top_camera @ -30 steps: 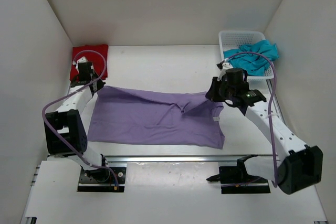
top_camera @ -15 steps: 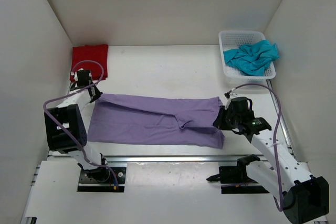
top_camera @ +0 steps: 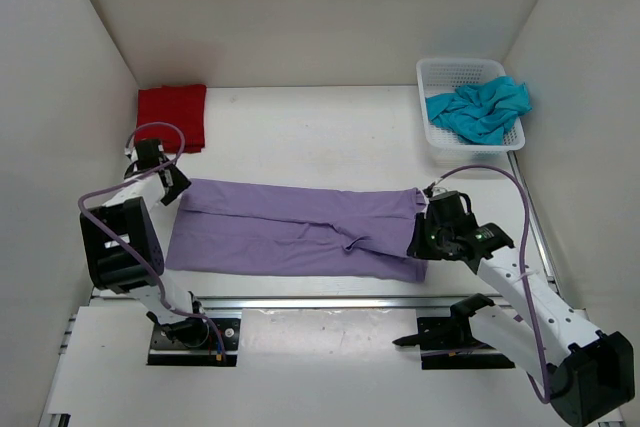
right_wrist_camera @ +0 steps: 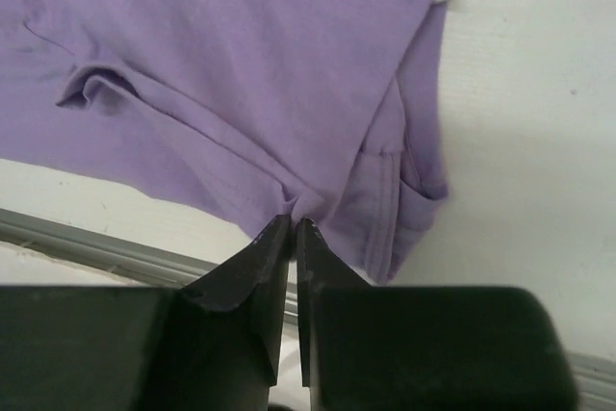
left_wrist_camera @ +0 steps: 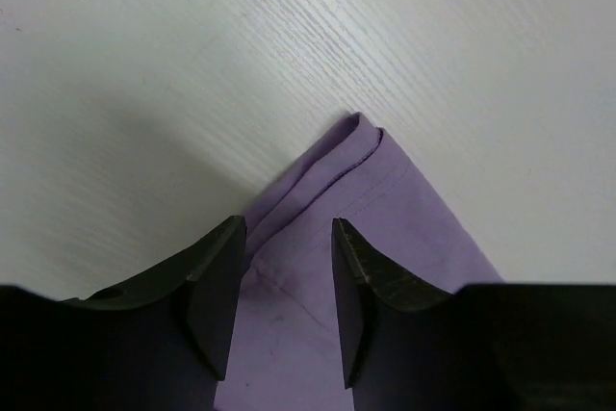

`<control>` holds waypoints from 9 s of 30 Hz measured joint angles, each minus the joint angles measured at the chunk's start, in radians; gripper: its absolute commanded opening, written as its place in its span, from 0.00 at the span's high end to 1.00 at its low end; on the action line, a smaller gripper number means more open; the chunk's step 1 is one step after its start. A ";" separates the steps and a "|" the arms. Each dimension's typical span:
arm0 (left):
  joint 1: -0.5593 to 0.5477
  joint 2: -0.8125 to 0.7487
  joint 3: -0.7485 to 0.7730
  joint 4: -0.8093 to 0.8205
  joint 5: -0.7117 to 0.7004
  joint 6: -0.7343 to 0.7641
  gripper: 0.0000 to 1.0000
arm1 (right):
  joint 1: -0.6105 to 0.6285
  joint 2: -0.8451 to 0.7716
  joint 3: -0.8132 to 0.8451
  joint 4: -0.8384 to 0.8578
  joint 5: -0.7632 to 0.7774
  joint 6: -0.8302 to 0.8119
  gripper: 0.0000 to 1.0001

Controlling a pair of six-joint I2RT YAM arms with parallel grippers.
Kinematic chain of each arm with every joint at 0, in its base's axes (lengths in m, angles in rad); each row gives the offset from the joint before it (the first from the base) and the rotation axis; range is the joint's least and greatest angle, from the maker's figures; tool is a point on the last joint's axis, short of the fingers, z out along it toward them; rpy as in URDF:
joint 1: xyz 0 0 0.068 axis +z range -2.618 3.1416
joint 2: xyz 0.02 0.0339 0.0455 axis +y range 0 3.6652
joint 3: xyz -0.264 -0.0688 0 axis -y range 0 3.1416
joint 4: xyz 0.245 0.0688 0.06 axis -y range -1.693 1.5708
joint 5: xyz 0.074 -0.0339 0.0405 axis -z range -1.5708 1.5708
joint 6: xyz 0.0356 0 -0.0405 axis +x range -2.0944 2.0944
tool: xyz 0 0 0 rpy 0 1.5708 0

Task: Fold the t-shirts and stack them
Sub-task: Fold the other side of the tshirt into a rectangle, then rotate the tshirt 90 degrees

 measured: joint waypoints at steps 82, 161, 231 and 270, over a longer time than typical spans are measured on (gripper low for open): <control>-1.195 -0.031 -0.246 0.459 0.140 -0.306 0.60 | 0.137 0.164 -0.087 0.214 0.030 0.026 0.99; -0.727 -0.464 -0.390 0.240 0.325 -0.113 0.66 | -0.069 0.986 0.443 0.631 -0.133 0.111 1.00; -0.584 -0.639 -0.419 0.140 0.393 -0.102 0.74 | 0.321 1.077 0.317 1.130 -0.150 0.454 0.99; -0.491 -0.635 -0.677 0.224 0.149 -0.114 0.74 | -0.246 1.378 0.954 0.675 -0.239 0.101 0.92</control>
